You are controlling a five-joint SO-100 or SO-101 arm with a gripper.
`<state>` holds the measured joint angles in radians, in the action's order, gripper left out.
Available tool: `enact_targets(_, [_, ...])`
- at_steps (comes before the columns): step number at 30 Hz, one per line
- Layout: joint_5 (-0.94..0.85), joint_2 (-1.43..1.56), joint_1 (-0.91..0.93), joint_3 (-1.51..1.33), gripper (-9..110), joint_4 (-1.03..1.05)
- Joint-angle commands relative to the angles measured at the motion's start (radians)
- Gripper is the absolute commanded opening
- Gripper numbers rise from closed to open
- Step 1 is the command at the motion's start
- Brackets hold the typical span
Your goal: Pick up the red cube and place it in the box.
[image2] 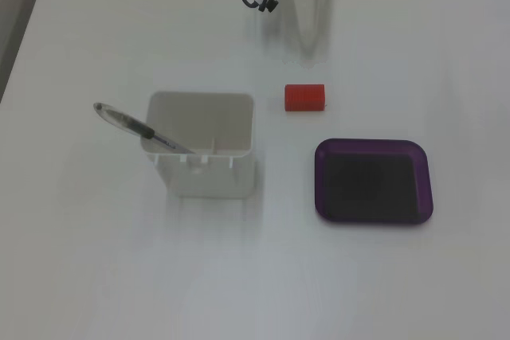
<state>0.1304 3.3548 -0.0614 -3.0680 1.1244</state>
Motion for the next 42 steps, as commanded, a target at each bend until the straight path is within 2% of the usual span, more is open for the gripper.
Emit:
enact_targets(1, [-0.003,0.081,-0.009,-0.009,-1,-0.002])
enact_targets(27, [-0.015,0.069,-0.006,0.043,0,-0.029])
enact_targets(34, [-0.307,0.057,-0.003,0.209,0,-0.066])
enact_targets(37, [-0.321,-0.04,0.009,0.25,4,-0.066])
enact_targets(42, [-0.308,-0.403,0.008,0.35,12,-0.11])
